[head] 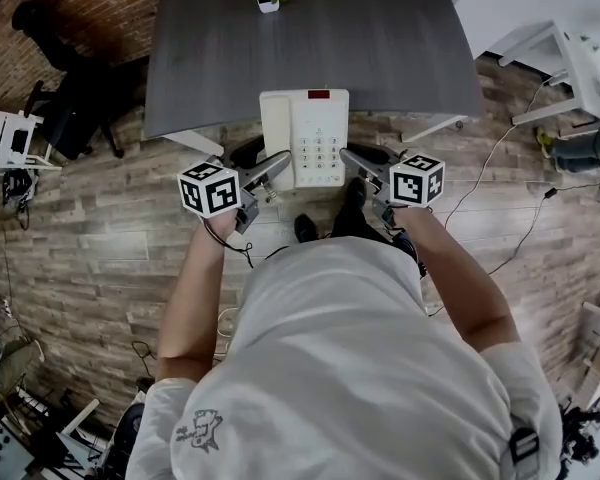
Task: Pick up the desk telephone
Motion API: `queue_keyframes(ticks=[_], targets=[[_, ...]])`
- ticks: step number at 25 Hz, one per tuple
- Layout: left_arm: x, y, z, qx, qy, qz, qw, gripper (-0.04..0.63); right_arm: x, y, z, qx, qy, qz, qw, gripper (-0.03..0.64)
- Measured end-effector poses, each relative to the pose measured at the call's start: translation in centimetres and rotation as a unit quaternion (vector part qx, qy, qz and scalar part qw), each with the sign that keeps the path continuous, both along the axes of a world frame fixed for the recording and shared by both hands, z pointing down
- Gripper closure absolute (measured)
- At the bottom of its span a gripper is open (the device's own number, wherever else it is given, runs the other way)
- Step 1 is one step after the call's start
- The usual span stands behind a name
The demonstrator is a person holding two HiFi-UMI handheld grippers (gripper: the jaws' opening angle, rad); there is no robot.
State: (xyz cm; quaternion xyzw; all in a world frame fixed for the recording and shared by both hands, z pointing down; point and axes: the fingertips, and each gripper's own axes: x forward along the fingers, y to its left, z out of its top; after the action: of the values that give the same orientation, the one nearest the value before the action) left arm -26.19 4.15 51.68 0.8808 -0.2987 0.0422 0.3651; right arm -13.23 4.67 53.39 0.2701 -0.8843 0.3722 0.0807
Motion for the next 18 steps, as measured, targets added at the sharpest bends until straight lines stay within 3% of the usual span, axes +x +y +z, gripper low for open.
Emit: queue_keyframes(ticks=[18], targets=[[-0.03,-0.06,0.18,-0.002,0.006,-0.011,0.9999,0.272,0.02,-0.32,-0.11,0.004,0.002,-0.008,1.000,0.546]])
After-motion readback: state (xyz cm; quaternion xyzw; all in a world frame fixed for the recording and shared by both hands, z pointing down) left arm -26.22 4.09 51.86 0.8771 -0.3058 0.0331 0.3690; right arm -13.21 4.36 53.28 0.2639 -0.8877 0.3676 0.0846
